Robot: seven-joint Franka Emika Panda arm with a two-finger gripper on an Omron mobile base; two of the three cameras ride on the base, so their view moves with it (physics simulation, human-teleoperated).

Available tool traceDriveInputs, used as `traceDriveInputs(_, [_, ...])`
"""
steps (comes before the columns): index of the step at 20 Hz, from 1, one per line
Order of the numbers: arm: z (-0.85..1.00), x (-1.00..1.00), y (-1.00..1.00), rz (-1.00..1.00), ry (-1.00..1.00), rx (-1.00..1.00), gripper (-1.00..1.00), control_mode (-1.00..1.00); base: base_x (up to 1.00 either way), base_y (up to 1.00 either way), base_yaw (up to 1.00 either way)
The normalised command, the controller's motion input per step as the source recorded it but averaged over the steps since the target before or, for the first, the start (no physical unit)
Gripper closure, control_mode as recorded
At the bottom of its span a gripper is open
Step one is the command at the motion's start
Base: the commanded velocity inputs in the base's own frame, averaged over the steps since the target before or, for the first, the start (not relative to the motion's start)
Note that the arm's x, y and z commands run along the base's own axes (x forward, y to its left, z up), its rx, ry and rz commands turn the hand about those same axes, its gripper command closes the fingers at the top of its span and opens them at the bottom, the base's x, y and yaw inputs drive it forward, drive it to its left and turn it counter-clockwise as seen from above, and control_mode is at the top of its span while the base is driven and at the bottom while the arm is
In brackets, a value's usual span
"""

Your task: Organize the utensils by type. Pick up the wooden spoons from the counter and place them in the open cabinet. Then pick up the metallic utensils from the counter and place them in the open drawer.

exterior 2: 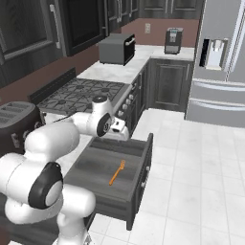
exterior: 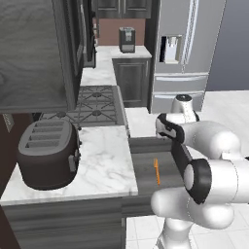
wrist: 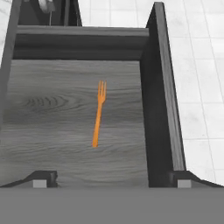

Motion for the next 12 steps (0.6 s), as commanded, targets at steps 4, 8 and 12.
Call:
traceDriveInputs(4, [0.68,-0.47,0.02,0.00,-0.19,0.00,-1.00,-1.00,0.00,0.00,0.00])
traceDriveInputs(8, [0.53,-0.49,0.03,0.00,-0.17,0.00,-1.00,-1.00,0.00,0.00,0.00])
traceDriveInputs(12, [0.43,-0.51,0.09,0.00,-0.16,-0.01,-1.00,-1.00,0.00,0.00,0.00])
